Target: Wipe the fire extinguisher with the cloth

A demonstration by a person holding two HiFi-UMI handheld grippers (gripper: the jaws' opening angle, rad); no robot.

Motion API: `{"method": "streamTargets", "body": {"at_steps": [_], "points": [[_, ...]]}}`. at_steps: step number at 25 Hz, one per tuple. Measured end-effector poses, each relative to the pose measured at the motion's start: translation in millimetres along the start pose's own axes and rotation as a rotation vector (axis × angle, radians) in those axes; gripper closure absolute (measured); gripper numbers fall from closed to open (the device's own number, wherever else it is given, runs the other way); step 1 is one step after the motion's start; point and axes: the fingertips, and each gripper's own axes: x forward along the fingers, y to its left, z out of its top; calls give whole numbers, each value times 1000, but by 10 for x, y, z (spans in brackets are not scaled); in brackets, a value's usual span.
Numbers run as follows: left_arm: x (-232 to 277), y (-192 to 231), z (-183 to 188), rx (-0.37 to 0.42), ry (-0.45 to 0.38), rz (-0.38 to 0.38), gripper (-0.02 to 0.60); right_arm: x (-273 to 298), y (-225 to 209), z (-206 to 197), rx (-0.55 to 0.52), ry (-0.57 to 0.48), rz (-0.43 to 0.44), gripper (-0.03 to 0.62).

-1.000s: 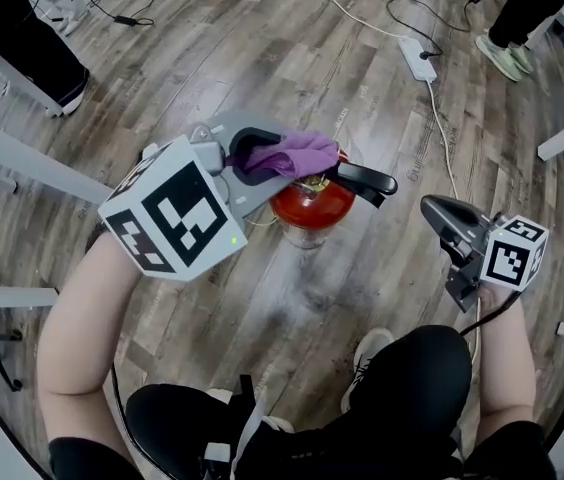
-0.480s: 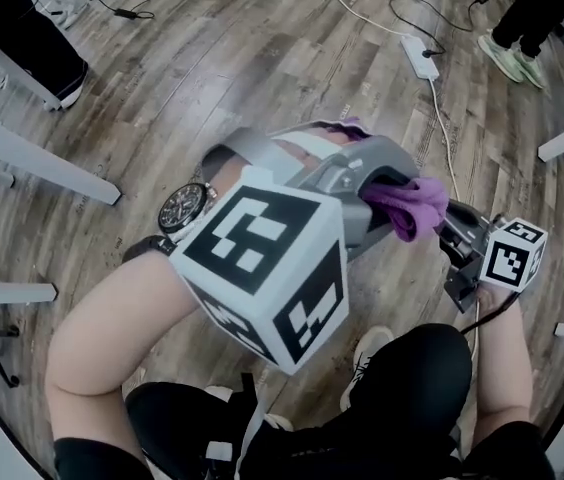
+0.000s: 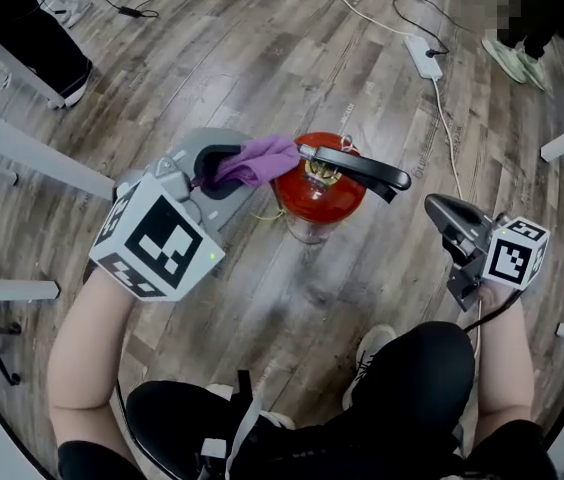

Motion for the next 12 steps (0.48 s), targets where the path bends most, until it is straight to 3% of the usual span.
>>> {"method": "streamTargets", "body": {"at_steps": [4,8,10,12], "points": [[-121,-105,-76,-203,-105,84,511,-3,-2,-8,1,-2,-4,589],[74,-311,-22,-328,-182,152,511,4,1,-42,8,-3,-9,589],[127,-353,41,-367,-205,172,511,19,9,-47,9,-3,-6,589],[129,-386,105,-355,-193,176,511,24,-1,-54,10,-1,-9,589]]}}
